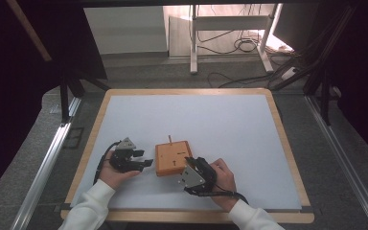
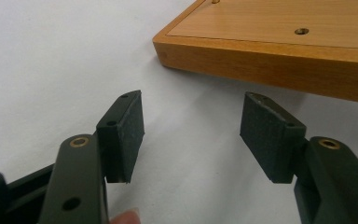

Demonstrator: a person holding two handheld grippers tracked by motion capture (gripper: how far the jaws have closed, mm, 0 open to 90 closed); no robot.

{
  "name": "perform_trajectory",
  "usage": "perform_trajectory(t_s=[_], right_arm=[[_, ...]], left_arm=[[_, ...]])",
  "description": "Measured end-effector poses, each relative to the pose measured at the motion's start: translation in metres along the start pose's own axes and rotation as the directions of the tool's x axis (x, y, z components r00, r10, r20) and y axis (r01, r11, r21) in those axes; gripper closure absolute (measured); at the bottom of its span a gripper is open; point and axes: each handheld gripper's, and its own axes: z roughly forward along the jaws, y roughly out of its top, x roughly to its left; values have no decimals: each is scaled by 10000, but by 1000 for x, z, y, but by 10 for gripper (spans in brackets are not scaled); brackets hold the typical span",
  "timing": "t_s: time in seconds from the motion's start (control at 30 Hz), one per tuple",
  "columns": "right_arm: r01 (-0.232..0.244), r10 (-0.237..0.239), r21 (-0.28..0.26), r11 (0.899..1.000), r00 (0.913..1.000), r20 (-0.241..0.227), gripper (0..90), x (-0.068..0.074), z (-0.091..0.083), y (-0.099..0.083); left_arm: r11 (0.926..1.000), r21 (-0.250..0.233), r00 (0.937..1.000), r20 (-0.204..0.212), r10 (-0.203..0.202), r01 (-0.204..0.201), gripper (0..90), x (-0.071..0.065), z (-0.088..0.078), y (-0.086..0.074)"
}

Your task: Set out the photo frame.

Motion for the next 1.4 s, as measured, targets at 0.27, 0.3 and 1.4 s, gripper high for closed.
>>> perform_trajectory(t_s=[0.27, 0.3, 1.4], right_arm=[[85, -85, 40, 10000, 9999, 64, 524, -5, -1, 4], [64, -64, 80, 9999, 10000, 55, 526, -6, -1, 5], [990, -943, 707, 9926, 9932, -679, 610, -31, 6, 31]], left_arm=[[10000, 29, 10000, 83, -37, 37, 387, 1, 0, 0], [10000, 35, 9999, 91, -44, 44, 386, 1, 0, 0], [9999, 41, 9998, 141, -139, 138, 383, 3, 1, -2]])
